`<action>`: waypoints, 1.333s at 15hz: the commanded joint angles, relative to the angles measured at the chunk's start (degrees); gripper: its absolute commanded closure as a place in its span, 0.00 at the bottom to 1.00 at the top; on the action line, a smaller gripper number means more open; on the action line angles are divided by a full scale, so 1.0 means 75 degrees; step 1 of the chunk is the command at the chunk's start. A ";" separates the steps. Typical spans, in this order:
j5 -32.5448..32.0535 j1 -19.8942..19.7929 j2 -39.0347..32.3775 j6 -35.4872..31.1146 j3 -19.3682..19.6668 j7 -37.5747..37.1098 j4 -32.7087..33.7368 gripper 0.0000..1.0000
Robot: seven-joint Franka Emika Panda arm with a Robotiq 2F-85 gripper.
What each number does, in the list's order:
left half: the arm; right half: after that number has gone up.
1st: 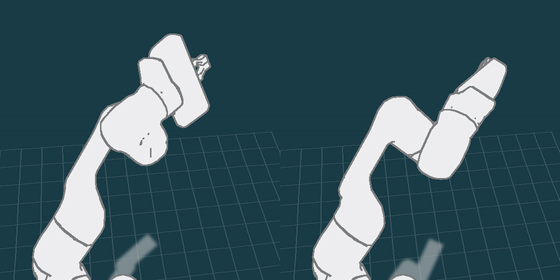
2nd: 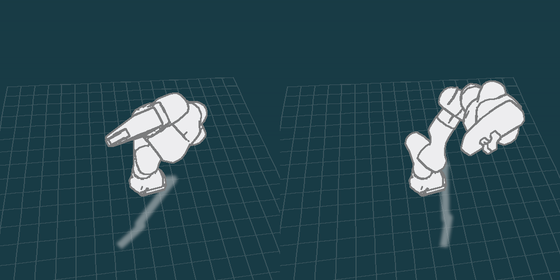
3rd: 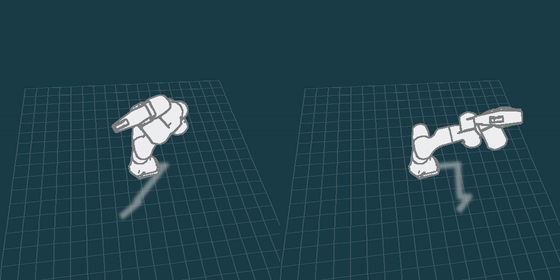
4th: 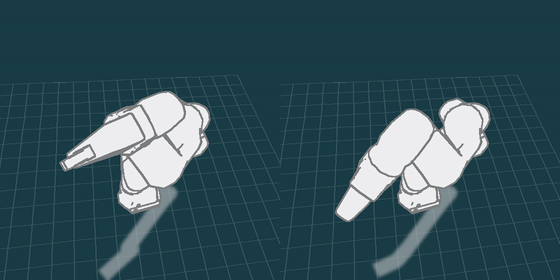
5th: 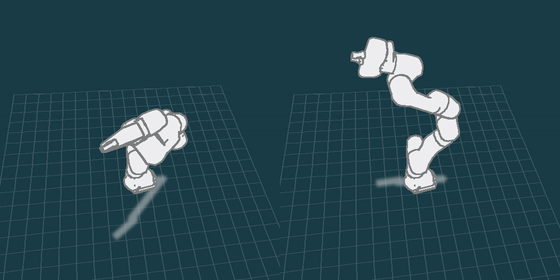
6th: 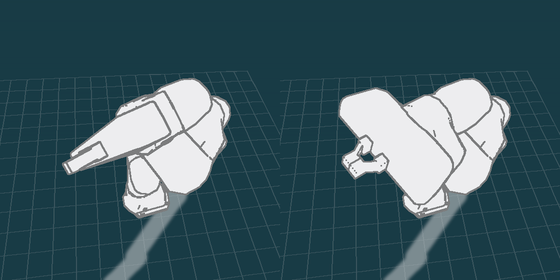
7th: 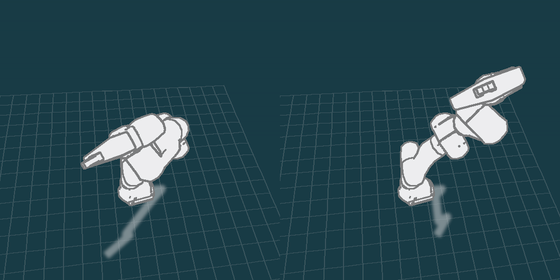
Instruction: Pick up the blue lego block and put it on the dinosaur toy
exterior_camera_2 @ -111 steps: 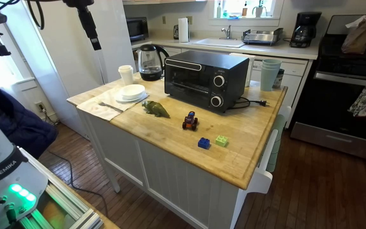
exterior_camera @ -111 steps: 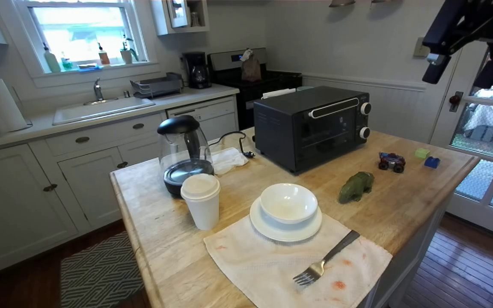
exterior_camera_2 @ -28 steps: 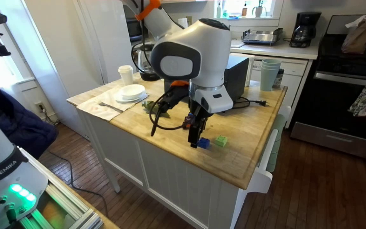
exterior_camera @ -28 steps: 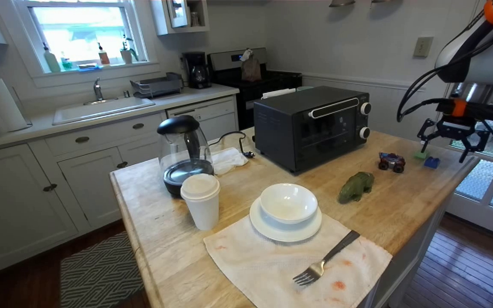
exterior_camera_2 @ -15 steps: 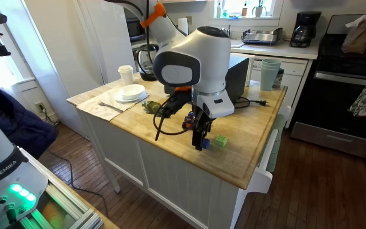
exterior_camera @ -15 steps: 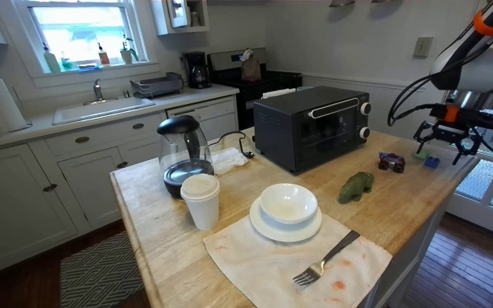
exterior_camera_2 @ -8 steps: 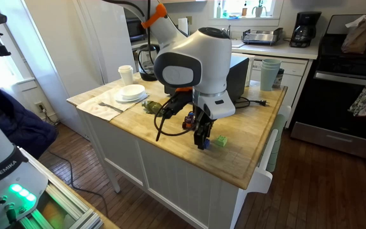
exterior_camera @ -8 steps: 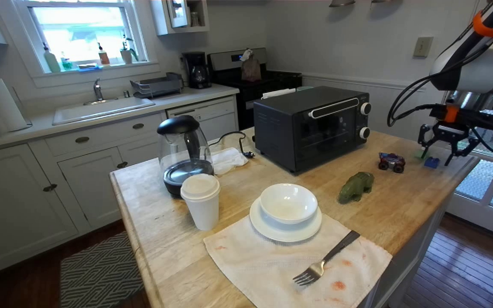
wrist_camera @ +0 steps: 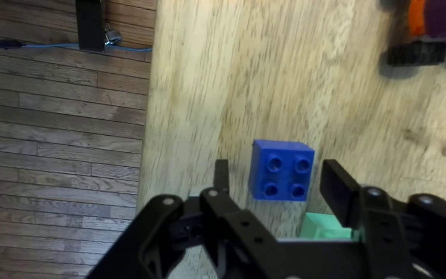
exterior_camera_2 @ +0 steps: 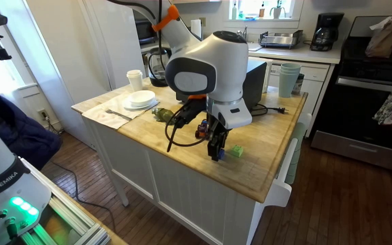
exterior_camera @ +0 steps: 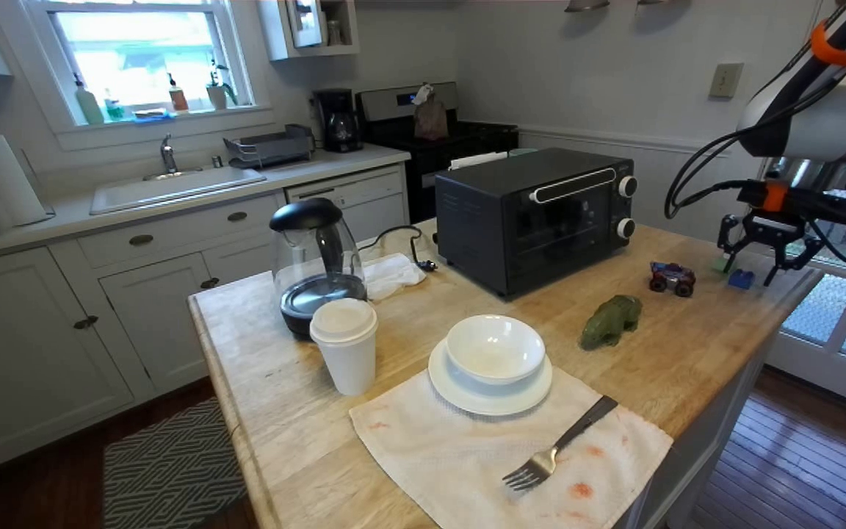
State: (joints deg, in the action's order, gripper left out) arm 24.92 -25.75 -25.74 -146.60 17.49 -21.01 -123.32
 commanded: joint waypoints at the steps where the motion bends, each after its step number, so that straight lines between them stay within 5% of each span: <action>1: 0.0266 -0.0065 -0.0171 0.0082 -0.0047 0.0070 0.0238 0.68; 4: 0.0272 -0.0074 -0.0164 0.0151 -0.0047 0.0046 0.0292 0.88; 17: -0.0131 0.0756 0.2142 0.0449 0.0169 -0.0484 -0.1317 0.88; 18: -0.0032 0.0618 0.1580 0.0684 0.0149 -0.0275 -0.0765 0.63; 20: -0.0039 0.0712 0.1874 0.0628 0.0144 -0.0316 -0.1020 0.63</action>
State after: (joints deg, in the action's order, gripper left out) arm 24.61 -20.84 -11.68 -142.02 18.13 -23.37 -131.04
